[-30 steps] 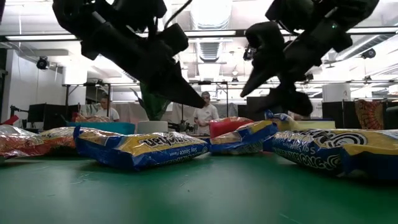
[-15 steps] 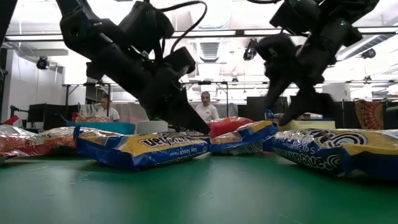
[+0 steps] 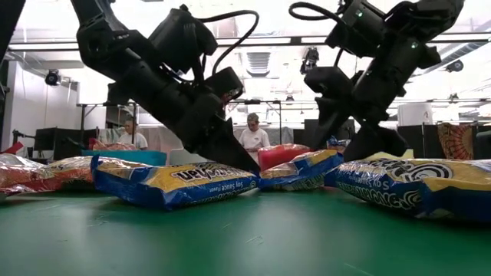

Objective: Sort Maruchan noodles
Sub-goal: Put the blue noodle pack into the yellow bin

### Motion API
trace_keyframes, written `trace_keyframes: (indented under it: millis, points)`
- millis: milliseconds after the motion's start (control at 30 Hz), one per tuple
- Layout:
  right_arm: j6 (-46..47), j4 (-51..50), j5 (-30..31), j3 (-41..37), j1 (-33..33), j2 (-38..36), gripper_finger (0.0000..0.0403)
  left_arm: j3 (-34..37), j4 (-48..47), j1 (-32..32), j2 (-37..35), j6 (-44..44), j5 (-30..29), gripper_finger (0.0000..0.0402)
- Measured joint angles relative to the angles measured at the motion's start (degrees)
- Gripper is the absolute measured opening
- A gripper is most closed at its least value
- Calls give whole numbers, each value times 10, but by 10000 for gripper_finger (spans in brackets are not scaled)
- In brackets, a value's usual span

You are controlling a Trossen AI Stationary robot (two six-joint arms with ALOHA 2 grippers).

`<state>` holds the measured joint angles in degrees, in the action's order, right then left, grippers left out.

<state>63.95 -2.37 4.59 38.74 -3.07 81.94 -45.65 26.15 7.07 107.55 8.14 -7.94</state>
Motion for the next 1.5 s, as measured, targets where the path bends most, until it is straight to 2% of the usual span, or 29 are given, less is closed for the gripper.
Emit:
trace_keyframes:
  millis: [233, 467, 633, 800, 967, 1100, 1300, 1500]
  points:
    - [-2, 71, -1, 0, 0, 48, 252, -1, 14, 0, 25, 20, 0, 38]
    - [-44, 194, -9, 0, 0, 98, 238, -3, 17, 0, 35, 30, -2, 38]
    - [-75, 231, -12, 3, 0, 114, 201, -2, 15, 0, 33, 30, 0, 38]
    - [-100, 242, -14, 3, 0, 115, 141, -1, 17, 0, 32, 29, 0, 38]
    - [-134, 236, -18, 3, 1, 88, 64, -1, 7, 0, 24, 25, -1, 38]
    - [-163, 235, -18, 3, 4, 58, 19, 1, -8, -1, 0, 3, -8, 38]
    - [-200, 221, -15, 2, 15, 15, 9, 3, -66, -2, -59, -42, -53, 38]
    - [-233, 186, -2, 3, 31, -38, 8, 16, -123, -4, -156, -107, -100, 38]
